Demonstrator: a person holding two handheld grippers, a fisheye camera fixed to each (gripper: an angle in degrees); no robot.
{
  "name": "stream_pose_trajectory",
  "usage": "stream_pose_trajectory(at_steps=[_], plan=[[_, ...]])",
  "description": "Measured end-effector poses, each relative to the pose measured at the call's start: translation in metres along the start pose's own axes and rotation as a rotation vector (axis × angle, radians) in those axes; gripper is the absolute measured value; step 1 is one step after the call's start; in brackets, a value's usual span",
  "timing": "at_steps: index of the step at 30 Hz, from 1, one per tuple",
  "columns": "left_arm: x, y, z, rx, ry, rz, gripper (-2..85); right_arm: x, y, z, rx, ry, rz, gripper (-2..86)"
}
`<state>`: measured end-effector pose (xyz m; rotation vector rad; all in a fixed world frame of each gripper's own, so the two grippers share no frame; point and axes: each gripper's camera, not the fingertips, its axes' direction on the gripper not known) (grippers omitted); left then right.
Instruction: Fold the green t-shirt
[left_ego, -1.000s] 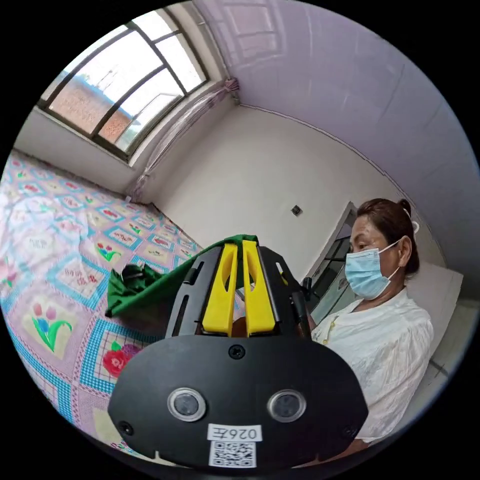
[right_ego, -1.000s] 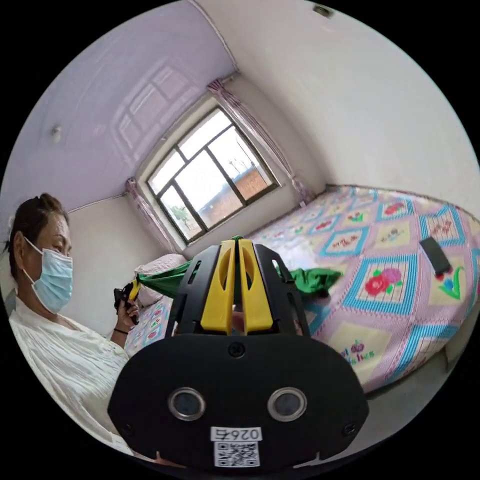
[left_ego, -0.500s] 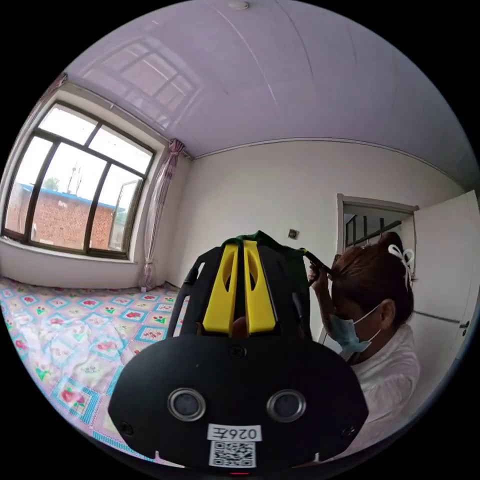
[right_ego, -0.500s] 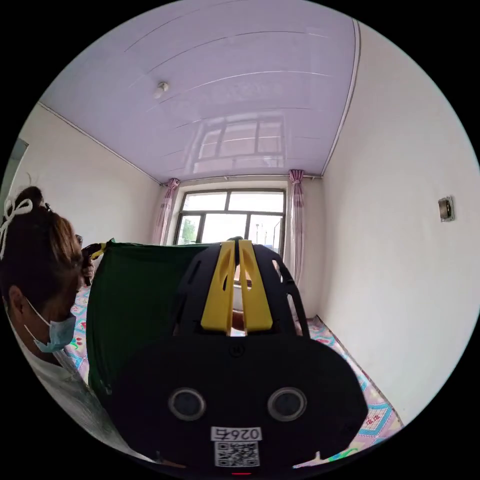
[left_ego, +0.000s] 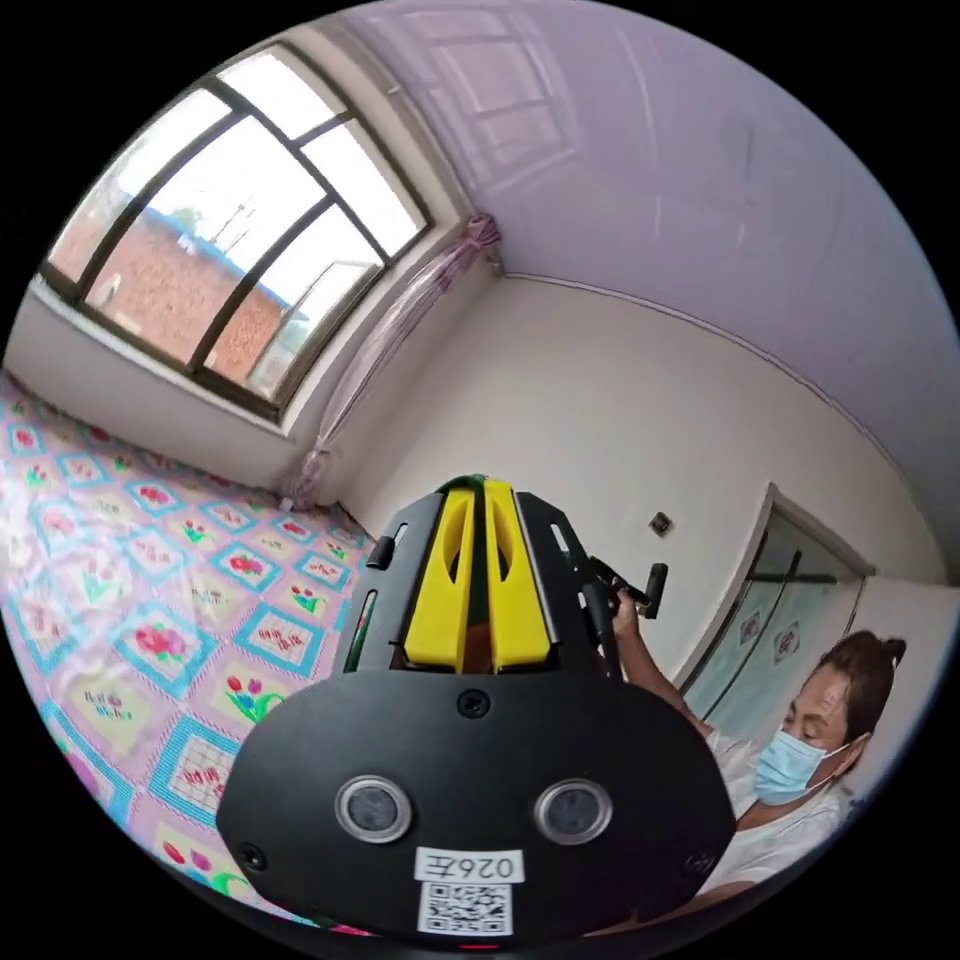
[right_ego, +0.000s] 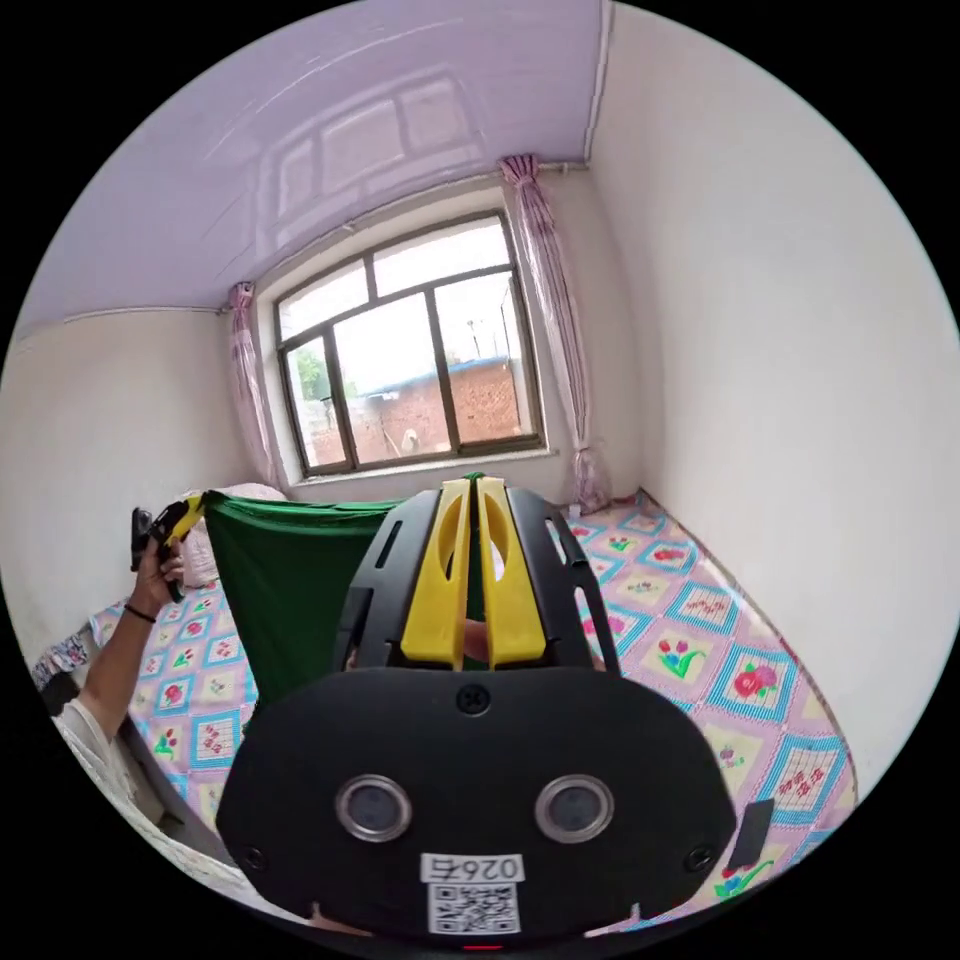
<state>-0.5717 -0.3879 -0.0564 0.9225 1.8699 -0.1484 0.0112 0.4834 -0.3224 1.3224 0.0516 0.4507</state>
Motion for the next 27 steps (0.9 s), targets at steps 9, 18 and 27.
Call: stream_pose_trajectory(at_steps=[9,18,27], plan=[[0.068,0.057,-0.002,-0.246,-0.14,0.304,-0.3,0.026,0.066,-0.048,0.093,-0.092,-0.087,-1.6],[-0.031,0.345,0.01,-0.524,-0.24,-0.136,-0.5,0.088,0.347,0.057,-0.377,-0.083,0.117,-1.5],[-0.059,0.559,0.001,-0.668,-0.161,-0.714,-0.7,0.156,0.514,0.081,-0.725,0.01,0.397,-1.5]])
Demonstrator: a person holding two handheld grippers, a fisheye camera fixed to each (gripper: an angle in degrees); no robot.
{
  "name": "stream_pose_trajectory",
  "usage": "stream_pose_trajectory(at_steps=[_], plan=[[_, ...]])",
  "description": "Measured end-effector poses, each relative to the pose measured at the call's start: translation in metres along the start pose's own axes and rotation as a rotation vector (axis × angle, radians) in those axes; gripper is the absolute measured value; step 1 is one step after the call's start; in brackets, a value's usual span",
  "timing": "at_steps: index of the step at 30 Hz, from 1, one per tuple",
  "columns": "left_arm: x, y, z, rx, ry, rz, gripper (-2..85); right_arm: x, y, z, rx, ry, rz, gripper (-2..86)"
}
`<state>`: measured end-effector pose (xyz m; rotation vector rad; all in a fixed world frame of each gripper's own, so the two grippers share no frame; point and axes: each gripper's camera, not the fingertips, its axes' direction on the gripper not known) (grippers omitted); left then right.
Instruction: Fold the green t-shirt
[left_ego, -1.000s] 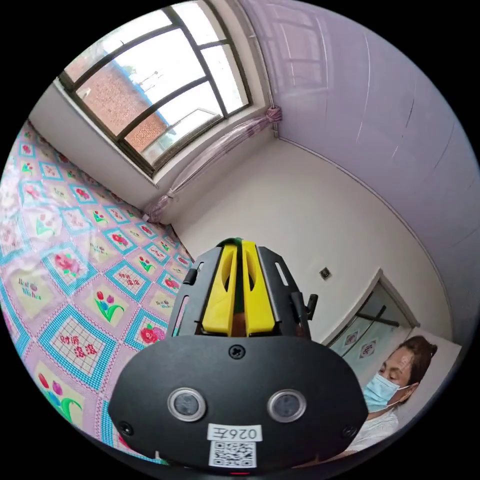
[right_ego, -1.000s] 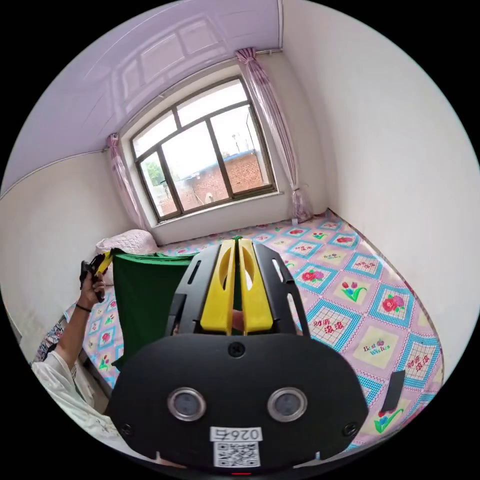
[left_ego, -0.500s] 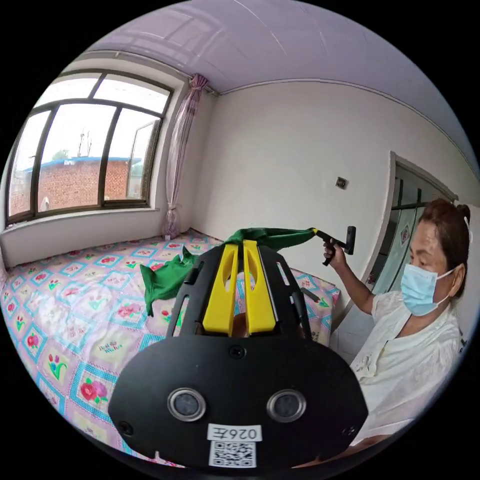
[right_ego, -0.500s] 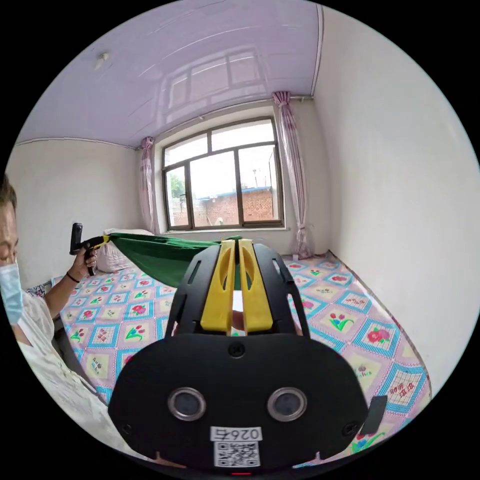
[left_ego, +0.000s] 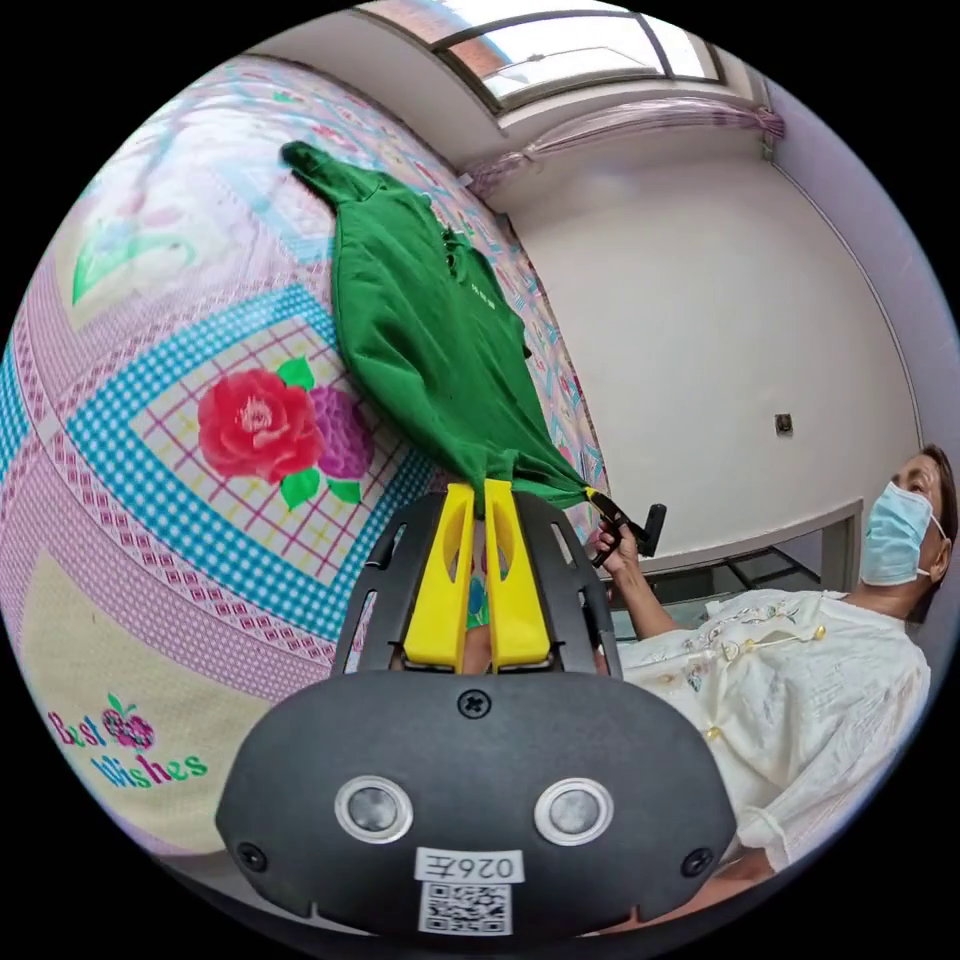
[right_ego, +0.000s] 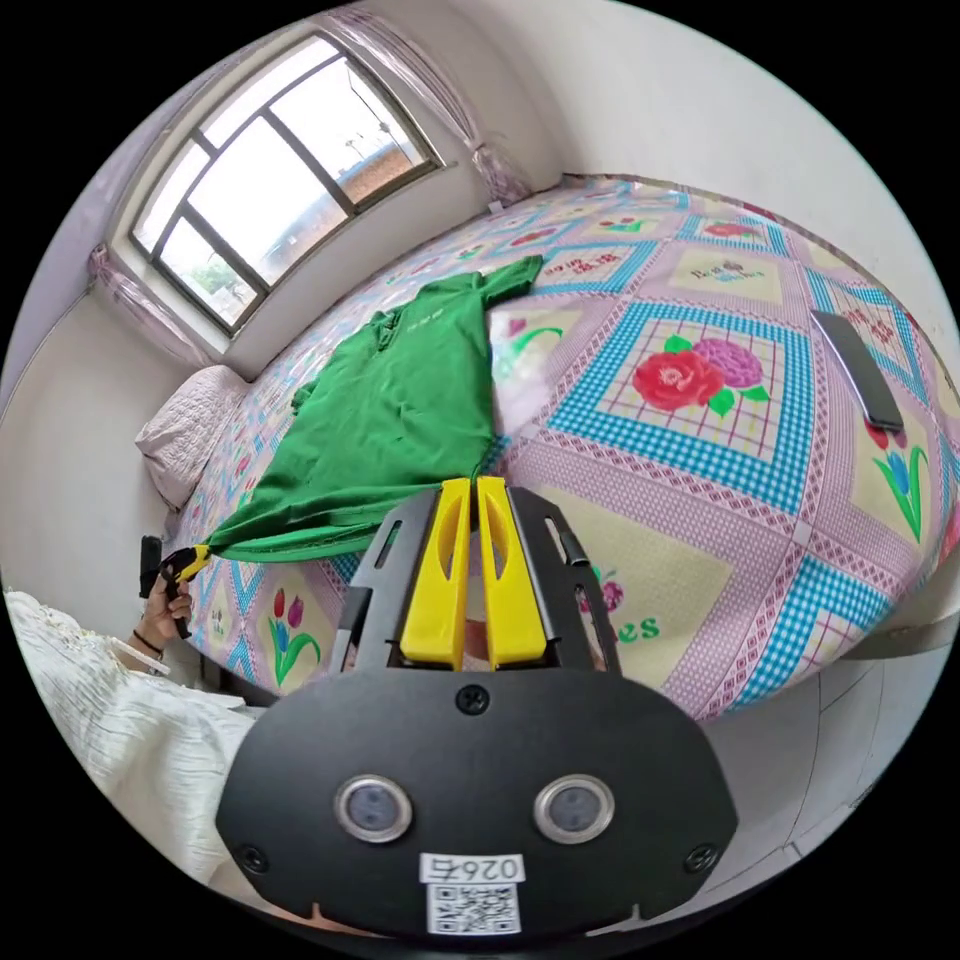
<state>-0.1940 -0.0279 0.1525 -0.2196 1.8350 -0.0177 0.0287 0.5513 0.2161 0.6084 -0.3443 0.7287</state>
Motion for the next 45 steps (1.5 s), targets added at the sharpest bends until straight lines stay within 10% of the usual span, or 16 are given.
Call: stream_pose_trajectory(at_steps=[18,34,45], plan=[[-0.015,0.125,0.024,-0.051,0.019,-0.265,-0.7,0.079,0.019,0.008,-0.108,-0.013,0.178,5.7],[0.147,0.105,0.151,-0.457,-0.701,0.323,-0.8,-0.08,0.003,0.084,-0.278,0.246,-0.469,5.1],[0.166,0.117,0.181,-0.551,-0.751,0.426,7.2,-0.084,0.003,0.111,-0.317,0.477,-0.648,4.4]])
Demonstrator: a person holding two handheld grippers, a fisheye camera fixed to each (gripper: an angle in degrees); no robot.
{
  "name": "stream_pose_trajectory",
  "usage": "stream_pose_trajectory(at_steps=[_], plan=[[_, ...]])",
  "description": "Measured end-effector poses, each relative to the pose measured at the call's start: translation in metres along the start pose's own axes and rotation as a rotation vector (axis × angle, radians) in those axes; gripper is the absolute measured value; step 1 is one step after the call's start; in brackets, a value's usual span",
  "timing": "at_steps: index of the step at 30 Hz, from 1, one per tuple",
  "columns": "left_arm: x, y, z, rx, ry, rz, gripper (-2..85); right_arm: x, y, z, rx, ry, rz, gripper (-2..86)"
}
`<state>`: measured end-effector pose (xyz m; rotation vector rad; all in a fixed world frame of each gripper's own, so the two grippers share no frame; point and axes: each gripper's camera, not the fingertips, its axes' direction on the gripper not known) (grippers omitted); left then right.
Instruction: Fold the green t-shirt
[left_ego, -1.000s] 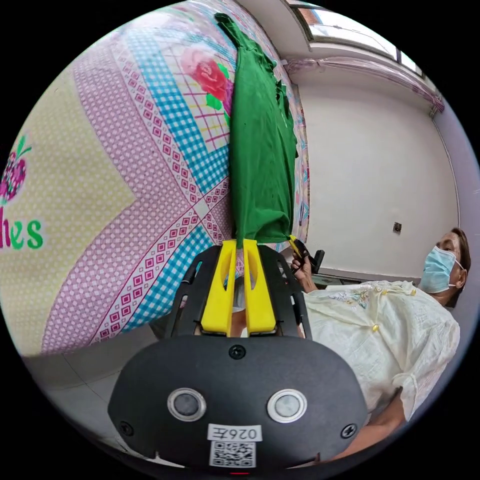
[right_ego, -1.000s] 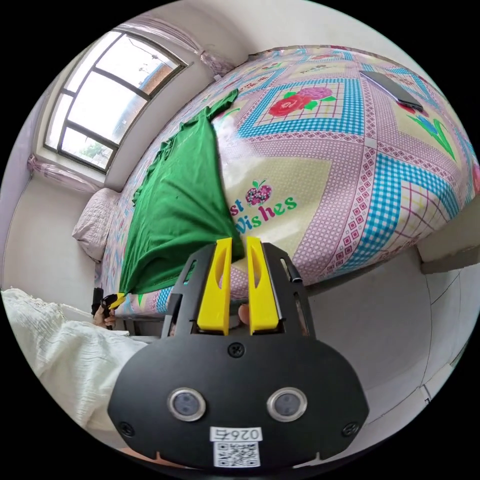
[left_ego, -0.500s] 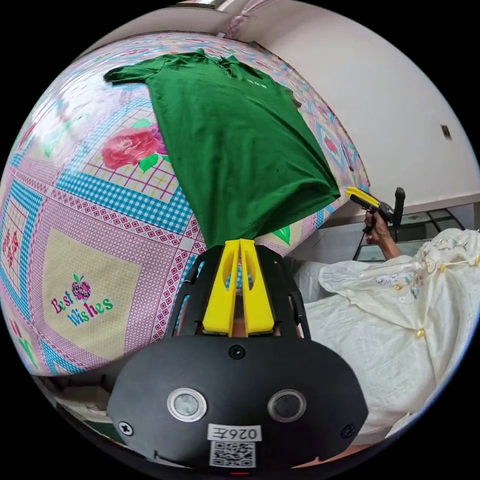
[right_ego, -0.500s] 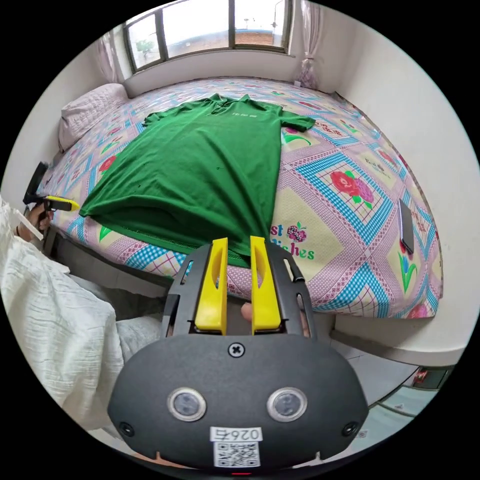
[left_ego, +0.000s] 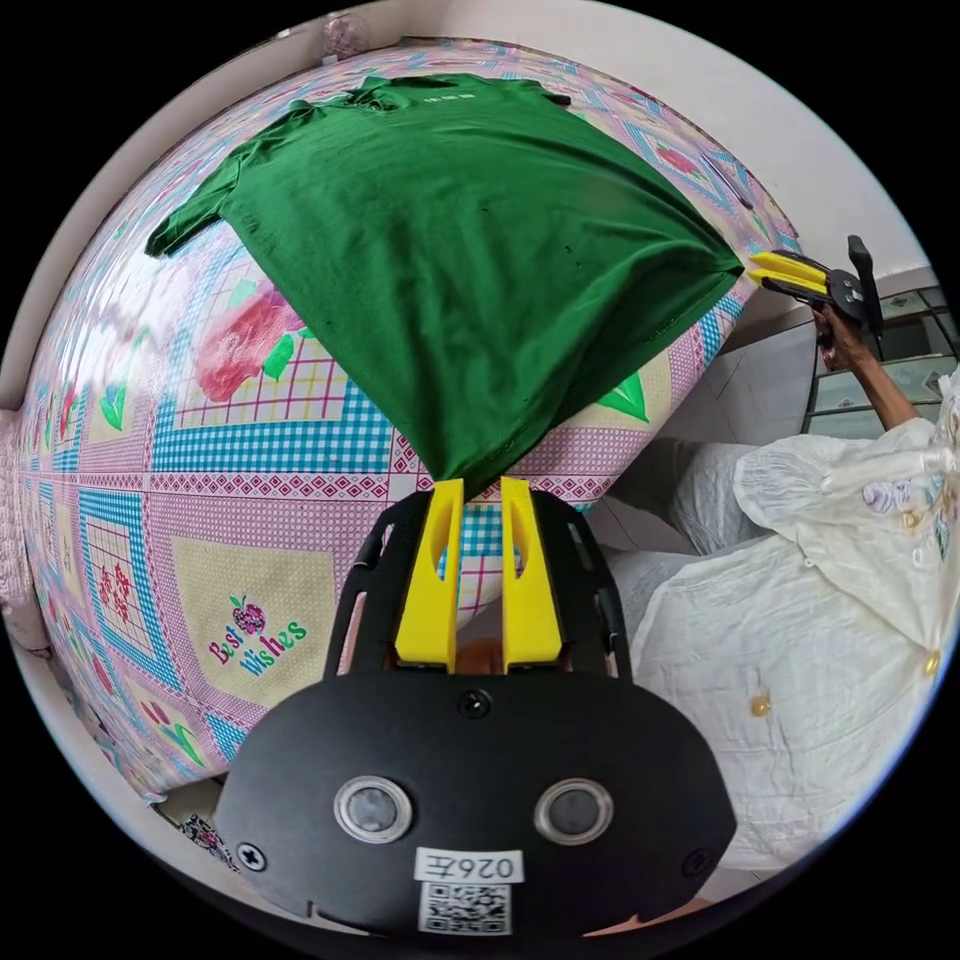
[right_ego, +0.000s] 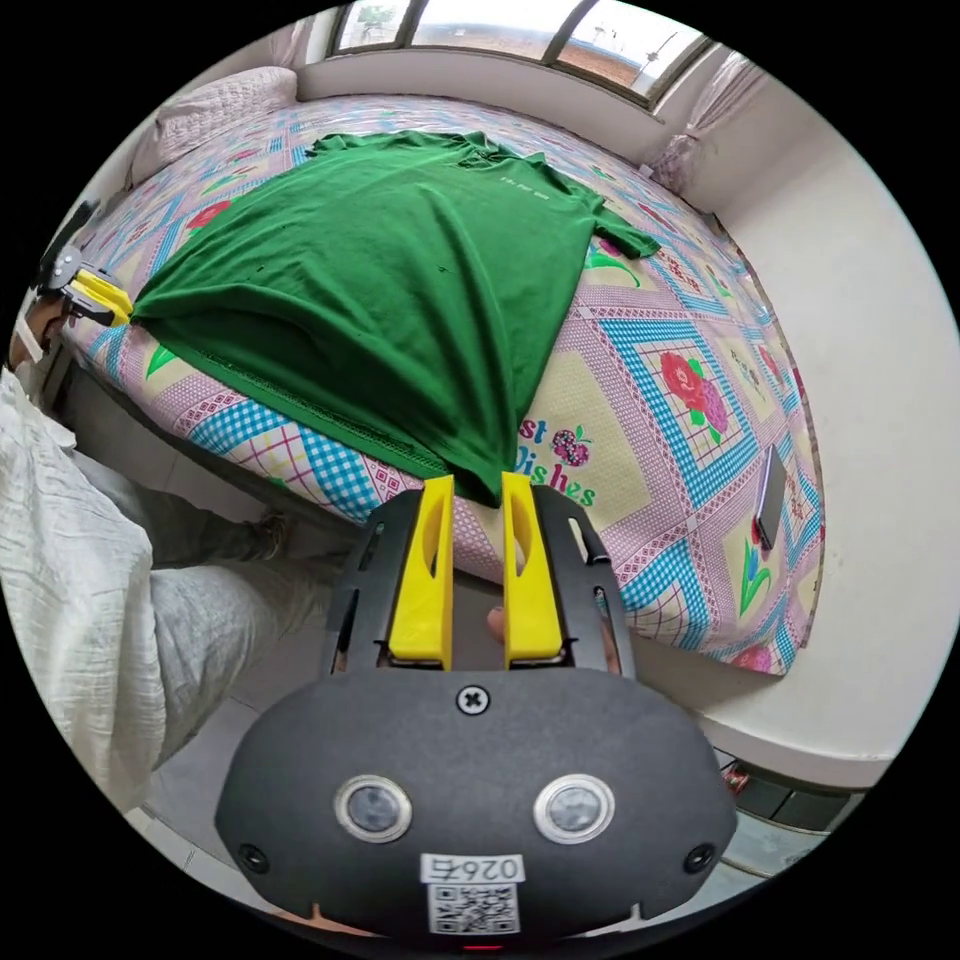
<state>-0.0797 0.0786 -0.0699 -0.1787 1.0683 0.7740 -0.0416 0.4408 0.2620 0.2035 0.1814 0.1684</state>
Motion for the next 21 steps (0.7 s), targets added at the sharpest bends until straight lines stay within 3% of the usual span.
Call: stream_pose_trajectory(at_steps=[9,12,16,21], plan=[[-0.01,0.007,0.007,-0.014,0.0,0.006,0.9,0.006,-0.021,0.026,-0.051,0.077,-0.096,-0.1],[-0.03,0.02,-0.003,0.02,0.104,-0.045,-0.3,0.035,-0.027,0.007,-0.039,-0.02,-0.035,-0.9],[-0.072,0.065,-0.028,0.202,0.352,-0.182,-0.8,0.091,-0.01,-0.046,0.079,-0.218,0.117,-1.3],[-0.113,0.107,-0.013,0.222,0.452,-0.304,-1.0,0.123,0.016,-0.048,0.047,-0.294,0.184,-1.3]])
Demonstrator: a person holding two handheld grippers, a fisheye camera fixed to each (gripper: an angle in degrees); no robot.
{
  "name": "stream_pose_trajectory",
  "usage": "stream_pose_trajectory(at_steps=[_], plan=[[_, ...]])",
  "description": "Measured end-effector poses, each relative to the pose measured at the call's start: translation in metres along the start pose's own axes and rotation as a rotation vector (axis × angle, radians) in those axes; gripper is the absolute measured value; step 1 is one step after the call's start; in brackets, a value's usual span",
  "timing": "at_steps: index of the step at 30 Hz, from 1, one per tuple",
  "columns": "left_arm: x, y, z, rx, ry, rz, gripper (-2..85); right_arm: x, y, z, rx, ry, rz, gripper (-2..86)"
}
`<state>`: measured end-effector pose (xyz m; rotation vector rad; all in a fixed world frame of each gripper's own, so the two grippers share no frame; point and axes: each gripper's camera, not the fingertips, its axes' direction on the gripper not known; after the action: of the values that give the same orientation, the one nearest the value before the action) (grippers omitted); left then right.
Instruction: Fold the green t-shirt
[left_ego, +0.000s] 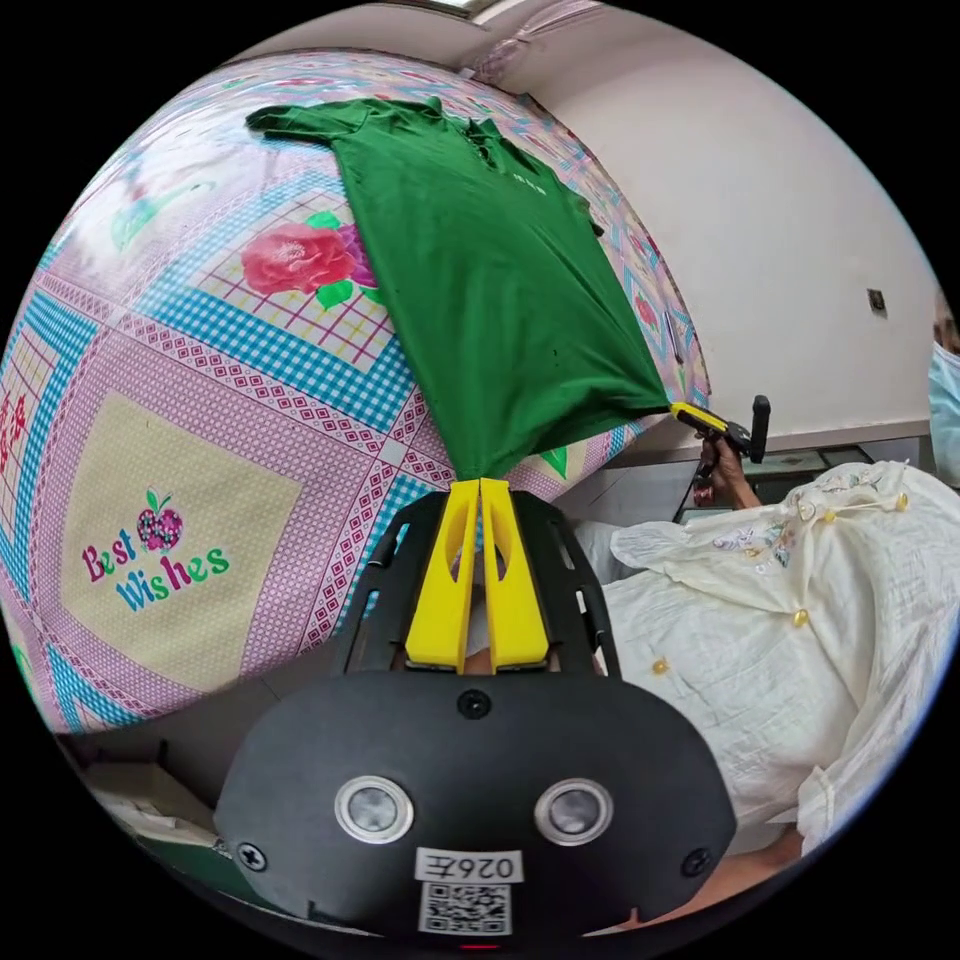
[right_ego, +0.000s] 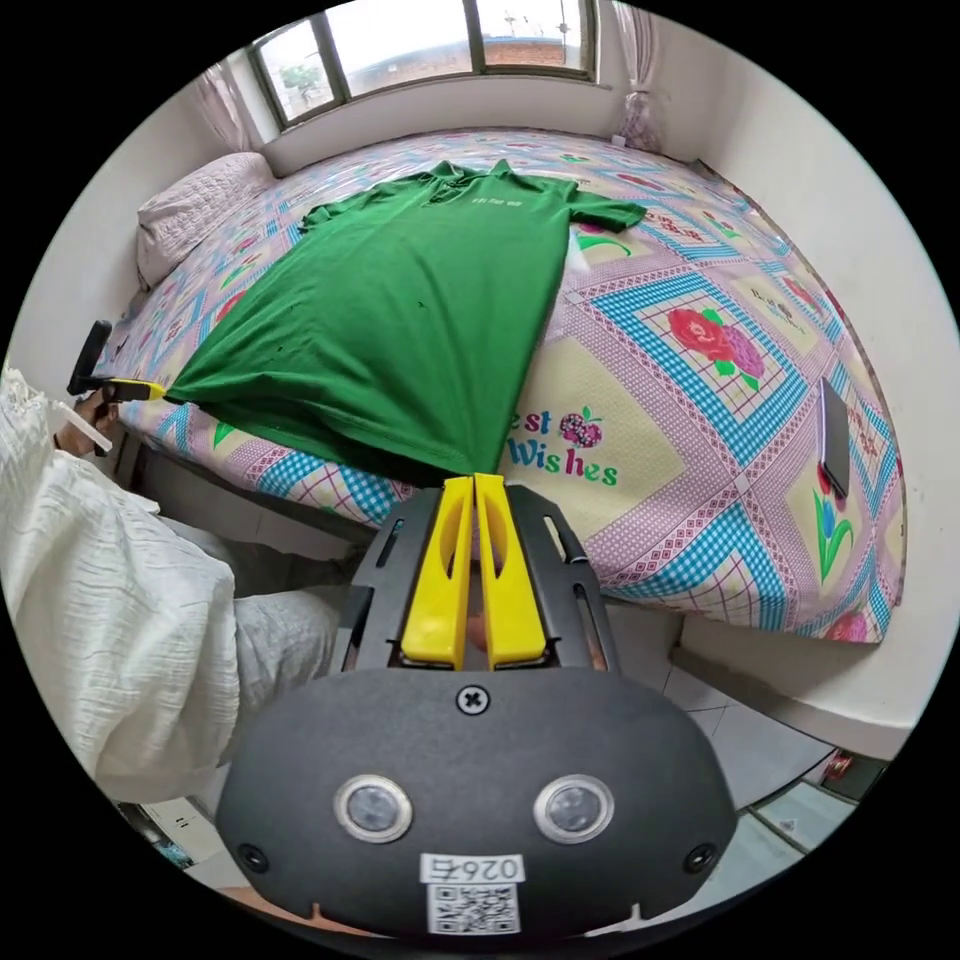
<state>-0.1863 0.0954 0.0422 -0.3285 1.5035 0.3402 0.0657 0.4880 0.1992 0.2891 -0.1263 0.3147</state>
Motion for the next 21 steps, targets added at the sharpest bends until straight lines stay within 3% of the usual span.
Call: stream_pose_trajectory(at_steps=[5,7,16,21], plan=[[-0.018,0.003,-0.01,0.04,0.058,0.01,-1.0,0.043,0.007,-0.022,0.086,-0.142,0.167,-1.3],[-0.05,0.009,-0.017,0.105,0.233,-0.035,-1.0,0.087,0.022,-0.041,0.226,-0.343,0.318,-1.2],[-0.127,0.034,-0.007,0.075,0.242,-0.183,-1.0,0.084,0.037,-0.028,0.023,-0.273,0.21,-0.9],[-0.145,0.033,-0.001,0.035,0.228,-0.19,-1.0,0.097,0.05,-0.04,0.035,-0.279,0.237,-0.5]])
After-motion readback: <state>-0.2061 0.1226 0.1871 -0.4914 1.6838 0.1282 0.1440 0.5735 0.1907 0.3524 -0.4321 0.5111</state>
